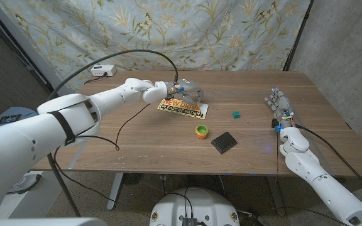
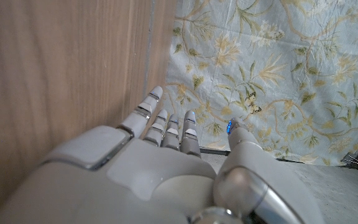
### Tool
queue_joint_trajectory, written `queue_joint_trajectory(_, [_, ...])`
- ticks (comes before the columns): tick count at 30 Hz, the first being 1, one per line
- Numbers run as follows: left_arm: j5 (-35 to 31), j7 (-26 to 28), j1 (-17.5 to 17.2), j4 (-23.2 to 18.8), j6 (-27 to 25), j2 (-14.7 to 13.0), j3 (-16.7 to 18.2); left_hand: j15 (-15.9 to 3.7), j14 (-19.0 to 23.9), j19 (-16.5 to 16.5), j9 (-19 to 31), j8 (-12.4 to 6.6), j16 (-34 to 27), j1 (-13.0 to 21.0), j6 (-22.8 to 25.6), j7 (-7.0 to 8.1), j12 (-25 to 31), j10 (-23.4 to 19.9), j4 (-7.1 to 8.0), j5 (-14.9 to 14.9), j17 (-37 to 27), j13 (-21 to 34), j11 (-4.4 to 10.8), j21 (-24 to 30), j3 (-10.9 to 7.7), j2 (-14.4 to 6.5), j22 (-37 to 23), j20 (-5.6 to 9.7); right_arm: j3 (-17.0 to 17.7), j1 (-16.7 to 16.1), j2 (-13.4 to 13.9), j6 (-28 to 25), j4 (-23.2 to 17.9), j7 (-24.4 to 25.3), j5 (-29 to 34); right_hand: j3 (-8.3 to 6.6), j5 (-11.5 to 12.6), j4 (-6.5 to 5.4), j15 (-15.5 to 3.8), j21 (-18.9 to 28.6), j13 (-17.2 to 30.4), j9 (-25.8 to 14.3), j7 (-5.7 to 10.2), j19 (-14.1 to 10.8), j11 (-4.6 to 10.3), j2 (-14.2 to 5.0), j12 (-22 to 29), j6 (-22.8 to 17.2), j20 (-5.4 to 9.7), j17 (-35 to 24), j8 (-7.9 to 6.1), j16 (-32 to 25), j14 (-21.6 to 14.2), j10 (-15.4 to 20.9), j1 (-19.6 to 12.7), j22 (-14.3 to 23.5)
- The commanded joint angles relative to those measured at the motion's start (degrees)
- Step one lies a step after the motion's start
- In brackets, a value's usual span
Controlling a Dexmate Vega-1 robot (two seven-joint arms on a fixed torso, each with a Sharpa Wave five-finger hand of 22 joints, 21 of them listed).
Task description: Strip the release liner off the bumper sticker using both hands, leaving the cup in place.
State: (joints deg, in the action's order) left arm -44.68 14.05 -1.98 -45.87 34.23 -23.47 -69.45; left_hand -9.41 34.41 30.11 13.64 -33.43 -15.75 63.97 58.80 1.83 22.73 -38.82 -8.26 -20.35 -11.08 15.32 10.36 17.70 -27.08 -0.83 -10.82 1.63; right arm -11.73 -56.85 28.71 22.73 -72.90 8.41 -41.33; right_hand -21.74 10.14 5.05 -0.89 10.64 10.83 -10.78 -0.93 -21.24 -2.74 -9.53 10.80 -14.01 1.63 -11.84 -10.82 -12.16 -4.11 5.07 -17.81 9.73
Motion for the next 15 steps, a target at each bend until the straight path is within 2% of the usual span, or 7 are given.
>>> queue_joint_trajectory(1, [-0.5, 1.5, -2.2, -4.1, -2.6, -1.8, 1.9, 0.02, 0.9, 0.6, 0.1, -1.45, -0.3, -0.6, 1.9, -0.86, 0.4, -0.8, 0.08, -0.5, -0.1, 0.4, -0.08, 0.5, -0.42, 0.0, -0.3, 0.08, -0.3, -0.5, 0.4, -0.5, -0.7, -0.1, 0.2, -0.14, -0.1, 0.05, 0.04, 0.5, 0.1, -0.1, -0.24, 0.0, -0.01, 0.08, 0.3, -0.1, -0.29, -0.1, -0.21, -0.3, 0.2, -0.1, -0.4, 0.1])
queue_joint_trajectory(15, [0.5, 0.3, -6.0, -11.3, -5.3, -4.8, 6.1, -0.26, 1.7, 0.6, -0.2, -1.55, -0.1, -0.9, 2.0, -0.76, 0.4, -1.2, -0.02, -0.9, -0.3, 0.9, 0.14, 0.5, -0.72, 0.0, -0.4, 0.14, -0.8, -1.7, 1.9, -1.4, -4.5, 0.3, 1.4, -0.16, -0.1, 0.05, 0.02, 0.4, 0.1, -0.2, -0.27, 0.1, 0.05, 0.05, 0.4, -0.1, -0.31, -0.1, -0.23, -0.3, 0.2, -0.1, -0.5, 0.1])
